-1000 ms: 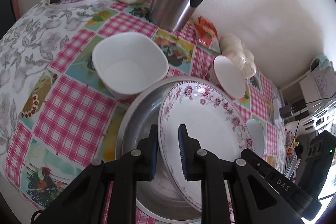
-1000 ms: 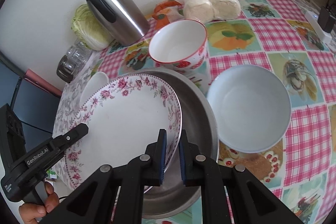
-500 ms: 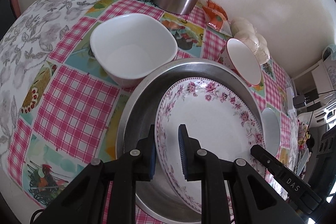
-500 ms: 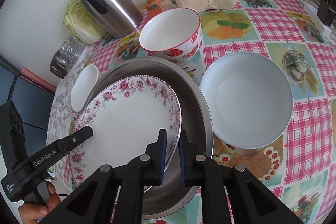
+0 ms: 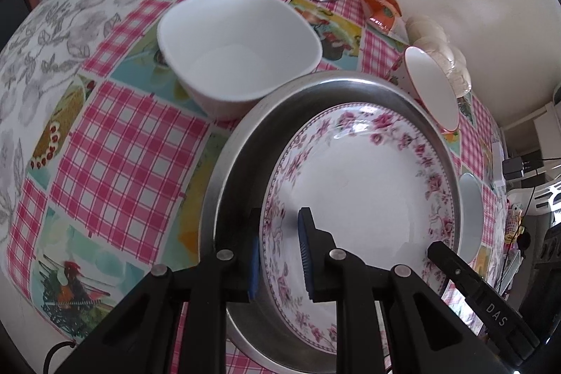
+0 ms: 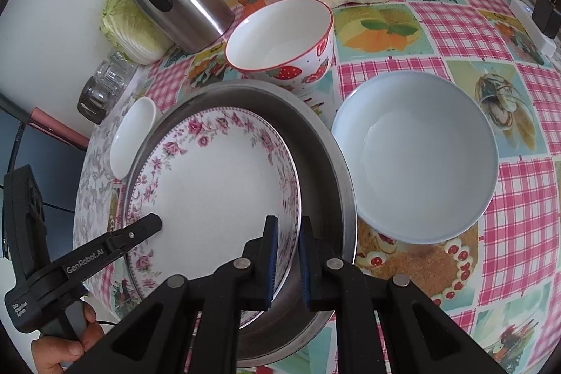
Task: Organize plates and bowls
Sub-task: 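Carry the pink-floral plate with the left tool and lower it into the steel basin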
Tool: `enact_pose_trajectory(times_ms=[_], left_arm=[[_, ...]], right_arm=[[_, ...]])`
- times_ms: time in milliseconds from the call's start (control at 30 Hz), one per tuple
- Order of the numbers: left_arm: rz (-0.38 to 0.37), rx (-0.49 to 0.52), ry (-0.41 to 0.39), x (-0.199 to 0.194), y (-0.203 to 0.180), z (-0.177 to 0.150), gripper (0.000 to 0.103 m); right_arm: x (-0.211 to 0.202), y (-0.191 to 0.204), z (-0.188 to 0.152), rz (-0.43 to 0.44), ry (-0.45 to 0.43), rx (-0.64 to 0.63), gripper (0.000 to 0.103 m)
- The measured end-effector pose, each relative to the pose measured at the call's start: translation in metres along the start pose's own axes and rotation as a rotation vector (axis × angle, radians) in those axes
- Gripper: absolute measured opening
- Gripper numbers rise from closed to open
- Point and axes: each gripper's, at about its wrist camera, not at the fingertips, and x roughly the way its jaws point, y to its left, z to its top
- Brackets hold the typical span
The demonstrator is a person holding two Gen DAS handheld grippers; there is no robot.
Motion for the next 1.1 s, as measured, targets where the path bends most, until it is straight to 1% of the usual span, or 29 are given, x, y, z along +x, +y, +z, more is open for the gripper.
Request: enact_pose_trajectory(times_ms=[133,467,833,1100], left_arm=[[-0.003,-0.008,0.005,0.002,0.001,-0.001,0.019],[-0.001,-0.026,-0.002,0.002,0.004,0.0,0.019],[0.005,-0.028,-0.005,-0.001,0.005,-0.001,0.021],[0.04,-0.018,-0.026,-0.005,0.002,0.0,0.021]], right_arm=[[0.006,-0.001,-0.001,-0.015,0.017,0.001,0.012],[0.01,0.006,-0.001,-0.041,0.013,-0.038,0.014],[0.014,0.006,-0.002,-0.03,0.025,-0.035,0.015],[0.009,0.005,-0.001,-0.042,0.009,-0.038,0.015]])
